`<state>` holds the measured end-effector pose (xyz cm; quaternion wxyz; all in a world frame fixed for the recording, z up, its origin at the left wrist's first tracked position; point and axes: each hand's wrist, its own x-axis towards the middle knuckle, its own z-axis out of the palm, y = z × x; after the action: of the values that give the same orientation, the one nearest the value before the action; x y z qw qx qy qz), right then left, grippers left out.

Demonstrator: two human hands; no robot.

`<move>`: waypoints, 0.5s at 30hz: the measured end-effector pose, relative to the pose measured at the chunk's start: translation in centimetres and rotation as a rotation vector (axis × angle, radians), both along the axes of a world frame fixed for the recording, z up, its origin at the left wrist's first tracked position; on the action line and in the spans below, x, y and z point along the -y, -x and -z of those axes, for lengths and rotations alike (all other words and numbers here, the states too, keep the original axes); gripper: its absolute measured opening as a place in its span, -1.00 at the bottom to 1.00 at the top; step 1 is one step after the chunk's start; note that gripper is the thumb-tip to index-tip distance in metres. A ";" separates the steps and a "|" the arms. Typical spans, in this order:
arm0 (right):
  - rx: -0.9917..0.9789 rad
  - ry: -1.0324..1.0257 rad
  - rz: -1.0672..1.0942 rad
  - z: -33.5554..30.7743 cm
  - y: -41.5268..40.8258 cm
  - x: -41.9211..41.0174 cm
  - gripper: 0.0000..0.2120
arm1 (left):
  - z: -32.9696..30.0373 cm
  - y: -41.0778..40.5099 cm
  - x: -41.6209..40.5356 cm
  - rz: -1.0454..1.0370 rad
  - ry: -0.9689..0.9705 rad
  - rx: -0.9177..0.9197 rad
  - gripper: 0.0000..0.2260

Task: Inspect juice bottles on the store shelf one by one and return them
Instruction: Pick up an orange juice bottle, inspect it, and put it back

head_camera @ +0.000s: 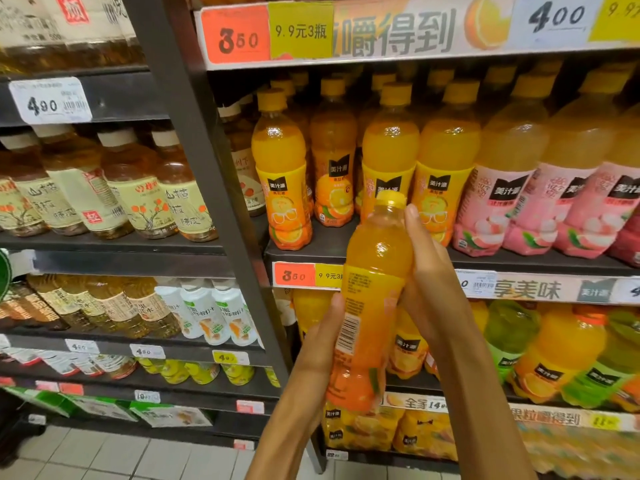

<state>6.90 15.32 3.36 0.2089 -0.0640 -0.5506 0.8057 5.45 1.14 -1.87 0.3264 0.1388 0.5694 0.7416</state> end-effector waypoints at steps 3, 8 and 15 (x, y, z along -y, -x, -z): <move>-0.039 0.150 -0.106 -0.3 0.2 0.0 -0.43 | -0.6 -0.3 0.9 0.184 -0.171 0.204 -0.23; -0.060 0.176 -0.168 -0.7 0.4 0.5 -0.61 | -0.3 -0.2 1.1 0.213 -0.091 0.191 -0.23; -0.011 -0.094 -0.065 -1.6 0.4 0.8 -0.72 | -0.6 -0.2 0.3 0.003 0.089 -0.097 -0.58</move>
<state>6.48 14.52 4.97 0.1881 -0.0317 -0.5885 0.7857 5.69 0.87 -1.28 0.3056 0.1606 0.6167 0.7075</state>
